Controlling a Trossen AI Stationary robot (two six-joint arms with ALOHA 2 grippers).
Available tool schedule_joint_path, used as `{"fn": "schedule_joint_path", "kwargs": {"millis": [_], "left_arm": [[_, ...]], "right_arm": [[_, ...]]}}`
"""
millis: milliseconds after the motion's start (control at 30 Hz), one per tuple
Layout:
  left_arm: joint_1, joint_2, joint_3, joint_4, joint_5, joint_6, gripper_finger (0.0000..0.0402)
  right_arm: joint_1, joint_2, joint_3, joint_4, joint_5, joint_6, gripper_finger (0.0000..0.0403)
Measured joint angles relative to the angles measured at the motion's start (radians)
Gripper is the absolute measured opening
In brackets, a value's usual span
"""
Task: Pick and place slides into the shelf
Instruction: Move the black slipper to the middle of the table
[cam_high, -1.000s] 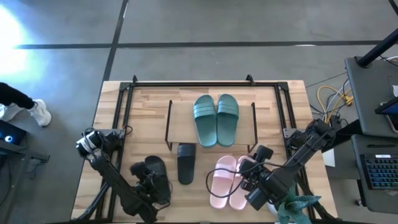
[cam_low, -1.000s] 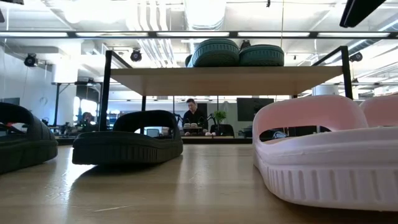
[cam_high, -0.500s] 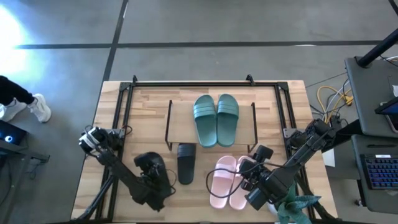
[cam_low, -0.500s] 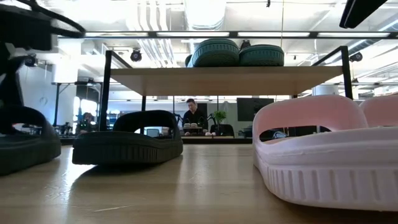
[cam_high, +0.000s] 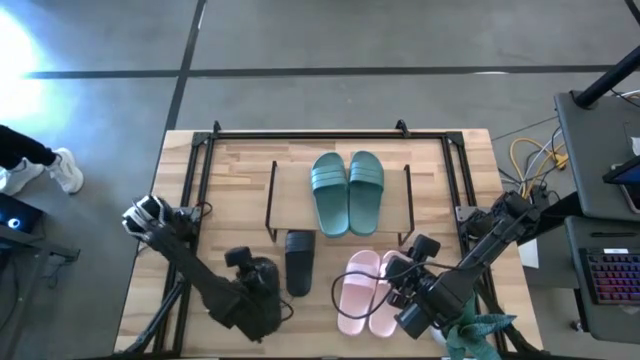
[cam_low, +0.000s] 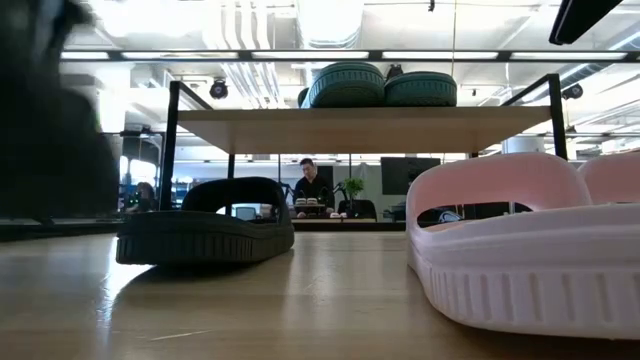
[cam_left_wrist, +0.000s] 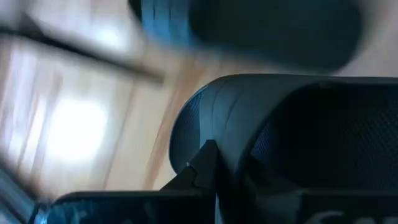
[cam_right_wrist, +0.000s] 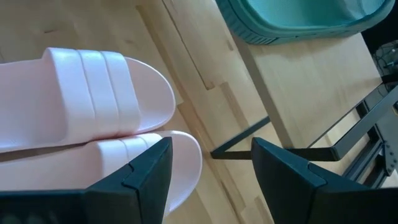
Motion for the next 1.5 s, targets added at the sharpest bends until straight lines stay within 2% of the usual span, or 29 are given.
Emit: {"fn": "schedule_joint_path", "kwargs": {"millis": [100, 200, 300, 367, 533, 767, 967, 1033, 1100, 1167, 1200, 1500], "left_arm": [[-0.017, -0.034, 0.115, 0.073, -0.104, 0.115, 0.0002], [-0.003, -0.031, 0.170, 0.192, -0.137, 0.286, 0.0001], [0.056, 0.000, 0.167, 0.313, -0.155, 0.415, 0.0001], [0.103, 0.032, 0.163, 0.325, -0.172, 0.471, 0.0001], [0.208, 0.085, 0.171, 0.413, -0.237, 0.526, 0.0001], [0.267, 0.142, 0.166, 0.625, -0.287, 0.684, 0.0000], [0.275, 0.197, 0.178, 0.710, -0.306, 0.697, 0.0000], [0.274, 0.198, 0.175, 0.738, -0.355, 0.697, 0.0000], [0.274, 0.203, 0.170, 0.773, -0.445, 0.696, 0.0000], [0.275, 0.209, 0.162, 0.753, -0.539, 0.699, 0.0000], [0.282, 0.221, 0.161, 0.755, -0.552, 0.698, 0.0000], [0.291, 0.345, 0.161, 0.744, -0.481, 0.690, 0.0000]], "right_arm": [[0.001, -0.006, 0.000, 0.000, 0.000, 0.006, 0.0210], [0.000, -0.016, 0.000, 0.000, 0.011, 0.022, 0.0210], [0.000, -0.032, 0.000, 0.001, 0.031, 0.049, 0.0210], [0.000, -0.050, 0.000, 0.000, 0.036, 0.061, 0.0210], [0.000, -0.096, 0.000, -0.005, 0.046, 0.094, 0.0210], [0.000, -0.127, 0.000, -0.007, 0.044, 0.134, 0.0210], [0.000, -0.129, 0.000, -0.008, 0.017, 0.137, 0.0210], [0.000, -0.130, 0.000, -0.007, 0.009, 0.137, 0.0210], [0.000, -0.130, -0.001, -0.007, 0.000, 0.137, 0.0210], [0.000, -0.130, -0.001, -0.008, 0.000, 0.137, 0.0210], [0.000, -0.130, -0.001, -0.008, 0.000, 0.137, 0.0210], [0.000, -0.130, -0.001, -0.007, -0.013, 0.137, 0.0210]]}}
